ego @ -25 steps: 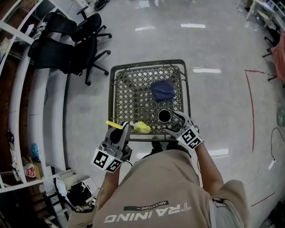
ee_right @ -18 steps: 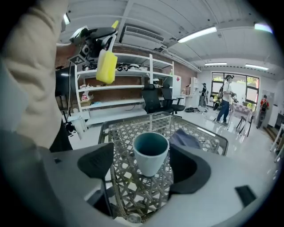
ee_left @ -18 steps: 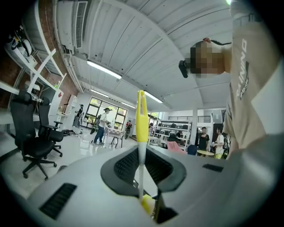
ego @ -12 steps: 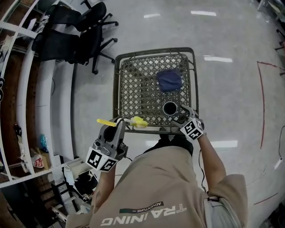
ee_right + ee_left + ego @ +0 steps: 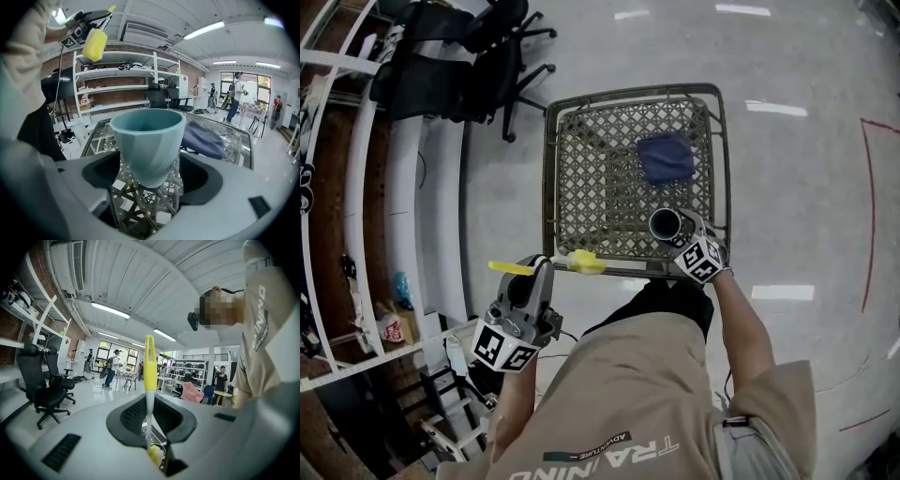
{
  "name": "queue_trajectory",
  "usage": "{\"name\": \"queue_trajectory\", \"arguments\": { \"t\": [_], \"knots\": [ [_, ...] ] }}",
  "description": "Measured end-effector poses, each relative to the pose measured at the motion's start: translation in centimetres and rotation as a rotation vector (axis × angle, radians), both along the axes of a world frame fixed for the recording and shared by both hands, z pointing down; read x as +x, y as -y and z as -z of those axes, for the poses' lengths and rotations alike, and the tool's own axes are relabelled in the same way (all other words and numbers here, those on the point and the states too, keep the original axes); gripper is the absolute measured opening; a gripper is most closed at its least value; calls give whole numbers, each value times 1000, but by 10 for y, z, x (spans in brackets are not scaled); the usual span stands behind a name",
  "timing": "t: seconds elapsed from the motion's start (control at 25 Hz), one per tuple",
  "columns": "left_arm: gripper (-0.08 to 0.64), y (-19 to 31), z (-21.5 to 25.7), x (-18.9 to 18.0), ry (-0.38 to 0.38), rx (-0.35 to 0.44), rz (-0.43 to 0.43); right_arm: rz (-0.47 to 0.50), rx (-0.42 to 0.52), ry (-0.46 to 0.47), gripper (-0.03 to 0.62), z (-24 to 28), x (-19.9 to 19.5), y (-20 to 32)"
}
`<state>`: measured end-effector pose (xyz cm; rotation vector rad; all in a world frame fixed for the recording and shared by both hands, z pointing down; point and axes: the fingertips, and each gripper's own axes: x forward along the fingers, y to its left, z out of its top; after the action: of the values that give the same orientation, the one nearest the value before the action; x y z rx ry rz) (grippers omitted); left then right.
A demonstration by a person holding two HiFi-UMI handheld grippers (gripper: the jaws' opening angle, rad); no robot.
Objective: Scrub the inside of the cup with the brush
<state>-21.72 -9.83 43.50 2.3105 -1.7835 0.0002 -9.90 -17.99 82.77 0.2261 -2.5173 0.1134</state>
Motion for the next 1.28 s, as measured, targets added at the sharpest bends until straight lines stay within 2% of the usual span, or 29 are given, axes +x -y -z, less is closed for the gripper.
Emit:
{"name": "queue_trajectory", "arguments": {
  "t": [0.32, 0.48, 0.6, 0.72, 0.88, 1.04, 1.28],
  "knots": [
    [43, -3, -25, -4, -1, -57, 15, -7, 34, 52, 400, -19, -25, 6],
    [43, -6, -30, -4, -5, -68, 8, -44, 46, 73, 400, -19, -32, 8],
    [43, -7, -28, -5, -2, -56, 8, -72, 18, 83, 390, -18, -34, 12],
    [43, -8, -30, -8, -7, -41, 3, -52, -15, 67, 383, -17, -36, 7],
    [43, -5, -31, -10, -34, 3, -32, -9, -13, 64, 383, 6, -35, 2],
    [43, -7, -19, -6, -73, 42, -62, 57, -48, 57, 383, 48, -28, -25],
    [43, 26, 13, 13, -131, 189, -189, 102, -28, 44, 382, 122, -14, -31]
  ]
}}
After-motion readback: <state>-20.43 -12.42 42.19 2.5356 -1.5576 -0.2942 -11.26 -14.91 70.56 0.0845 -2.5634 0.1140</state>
